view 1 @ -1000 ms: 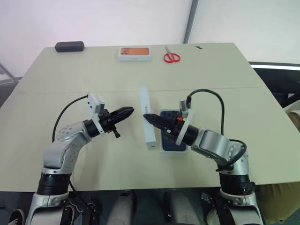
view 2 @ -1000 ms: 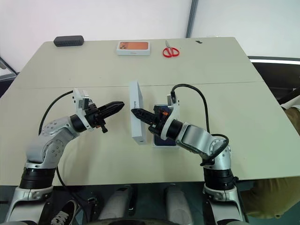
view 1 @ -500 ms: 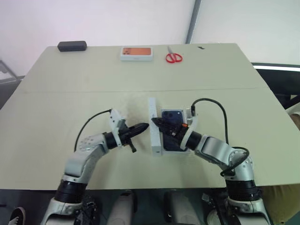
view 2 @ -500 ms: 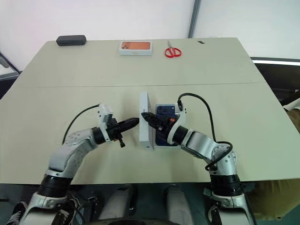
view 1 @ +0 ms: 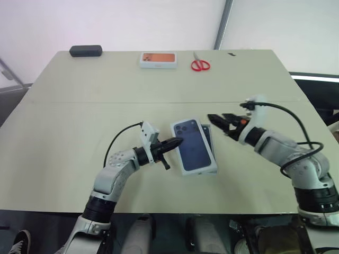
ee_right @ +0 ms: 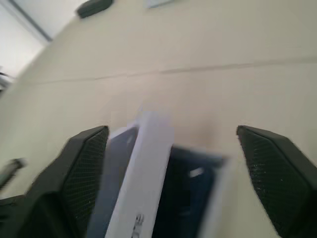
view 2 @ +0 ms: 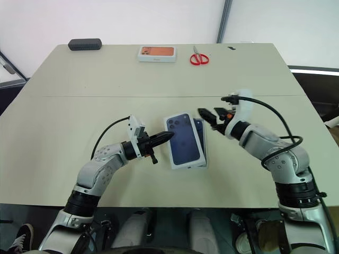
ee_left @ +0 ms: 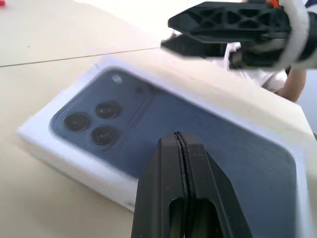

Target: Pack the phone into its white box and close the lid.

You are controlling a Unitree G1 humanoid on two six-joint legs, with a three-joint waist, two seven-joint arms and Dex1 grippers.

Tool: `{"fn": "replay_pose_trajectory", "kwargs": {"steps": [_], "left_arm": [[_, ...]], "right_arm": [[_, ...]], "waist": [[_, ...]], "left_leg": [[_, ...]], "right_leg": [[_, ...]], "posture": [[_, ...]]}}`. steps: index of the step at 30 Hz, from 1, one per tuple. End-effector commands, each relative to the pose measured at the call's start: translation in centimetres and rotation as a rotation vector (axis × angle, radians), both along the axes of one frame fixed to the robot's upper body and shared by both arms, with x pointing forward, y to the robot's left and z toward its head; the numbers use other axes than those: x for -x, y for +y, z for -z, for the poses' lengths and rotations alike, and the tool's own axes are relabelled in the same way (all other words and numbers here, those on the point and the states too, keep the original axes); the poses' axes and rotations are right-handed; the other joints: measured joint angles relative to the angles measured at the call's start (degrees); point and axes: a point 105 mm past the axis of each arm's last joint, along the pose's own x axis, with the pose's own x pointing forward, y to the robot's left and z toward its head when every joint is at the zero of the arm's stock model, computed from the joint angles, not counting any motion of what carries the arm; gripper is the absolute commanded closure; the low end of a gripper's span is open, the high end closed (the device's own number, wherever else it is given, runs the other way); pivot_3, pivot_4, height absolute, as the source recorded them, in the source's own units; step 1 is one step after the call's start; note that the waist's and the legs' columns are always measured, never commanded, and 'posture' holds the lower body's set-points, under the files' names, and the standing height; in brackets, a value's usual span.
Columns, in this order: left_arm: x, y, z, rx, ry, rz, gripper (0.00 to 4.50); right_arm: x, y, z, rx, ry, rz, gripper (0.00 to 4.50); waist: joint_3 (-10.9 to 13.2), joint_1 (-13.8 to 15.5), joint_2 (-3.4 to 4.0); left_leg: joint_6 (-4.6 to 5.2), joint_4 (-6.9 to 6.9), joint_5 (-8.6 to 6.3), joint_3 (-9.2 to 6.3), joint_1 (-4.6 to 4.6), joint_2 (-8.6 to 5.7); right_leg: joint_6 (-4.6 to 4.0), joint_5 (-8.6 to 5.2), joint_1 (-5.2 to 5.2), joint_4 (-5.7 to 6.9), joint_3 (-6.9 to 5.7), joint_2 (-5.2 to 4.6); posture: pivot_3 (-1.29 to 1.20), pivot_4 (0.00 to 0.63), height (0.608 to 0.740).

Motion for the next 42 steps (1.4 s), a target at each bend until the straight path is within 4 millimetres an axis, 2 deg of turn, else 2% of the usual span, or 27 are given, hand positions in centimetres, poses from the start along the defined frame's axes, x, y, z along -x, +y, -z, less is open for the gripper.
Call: {"fn": "replay_pose_trajectory", "kwargs": {"steps": [1,3,5,12,16,22,24,30,35,42], "left_arm": [[0.0,-0.6,-0.8,0.014,-0.037,0.018,4.50],[-0.1,-0.5,-0.9,0.008,-0.041,0.013,4.50],[-0.3,0.0,-0.9,-0.001,-0.040,-0.001,4.50],[0.8,3.5,-1.2,-0.061,-0.043,-0.045,4.50],[1.4,5.4,0.1,-0.125,-0.006,-0.088,4.50],[1.3,3.8,3.0,-0.237,-0.017,-0.050,4.50],[1.0,3.3,3.1,-0.207,0.014,-0.043,4.50],[-0.2,1.2,3.6,-0.185,0.026,-0.016,4.50],[-1.2,-0.2,2.3,-0.121,0.016,-0.008,4.50],[-1.3,-2.1,0.8,-0.088,-0.011,0.029,4.50]], "right_arm": [[0.0,0.2,-0.7,0.261,-0.157,-0.032,2.42],[0.3,0.5,-0.2,0.314,-0.182,-0.061,3.53],[0.7,0.9,0.6,0.422,-0.218,-0.107,4.45],[2.4,2.2,1.8,0.546,-0.302,-0.246,4.45],[3.2,2.3,2.7,0.574,-0.302,-0.305,4.45],[3.9,2.0,3.9,0.677,-0.310,-0.369,4.45],[4.0,2.1,3.6,0.631,-0.307,-0.360,4.45],[4.2,2.2,4.1,0.672,-0.300,-0.378,4.45],[4.3,2.3,4.1,0.678,-0.304,-0.375,4.45],[4.1,1.3,4.3,0.721,-0.299,-0.345,4.45]], "waist": [[0.00,-0.05,0.00],[0.00,-0.05,-0.01],[0.00,-0.06,-0.01],[0.01,-0.30,-0.01],[0.01,0.03,0.00],[0.01,0.22,-0.01],[0.01,0.18,-0.01],[0.01,0.16,-0.01],[0.00,0.23,0.00],[0.01,0.13,-0.01]], "left_leg": [[0.00,0.01,0.00,0.00,0.00,0.00],[0.00,0.02,0.00,0.02,0.00,-0.03],[0.00,0.03,0.00,0.00,0.00,-0.02],[-0.01,0.02,0.00,-0.09,0.01,0.00],[-0.01,0.03,0.00,-0.27,0.03,0.01],[-0.02,0.07,-0.01,-0.28,0.04,-0.04],[-0.02,0.05,-0.01,-0.27,0.04,-0.06],[-0.02,0.07,0.00,-0.30,0.08,-0.07],[-0.02,0.06,0.00,-0.30,0.09,-0.10],[-0.02,0.09,0.00,-0.31,0.09,-0.11]], "right_leg": [[0.00,0.00,0.00,0.00,0.00,0.00],[0.01,0.00,-0.01,0.00,0.00,-0.03],[0.01,0.00,0.02,0.00,0.00,-0.02],[0.01,0.00,0.00,0.00,0.02,-0.02],[0.00,0.00,0.05,-0.01,-0.01,-0.04],[-0.02,-0.02,0.18,-0.14,-0.03,-0.19],[-0.02,-0.02,0.16,-0.15,-0.02,-0.19],[-0.01,-0.01,0.20,-0.11,-0.06,-0.15],[0.01,0.00,0.22,-0.10,-0.09,-0.15],[0.03,0.01,0.21,-0.08,-0.10,-0.13]], "posture": [[0.00,0.150,0.740],[0.00,0.150,0.740],[0.00,0.150,0.740],[0.00,0.150,0.740],[0.00,0.150,0.740],[0.00,0.150,0.740],[0.00,0.150,0.740],[0.00,0.150,0.740],[0.00,0.150,0.740],[0.00,0.150,0.740]]}}
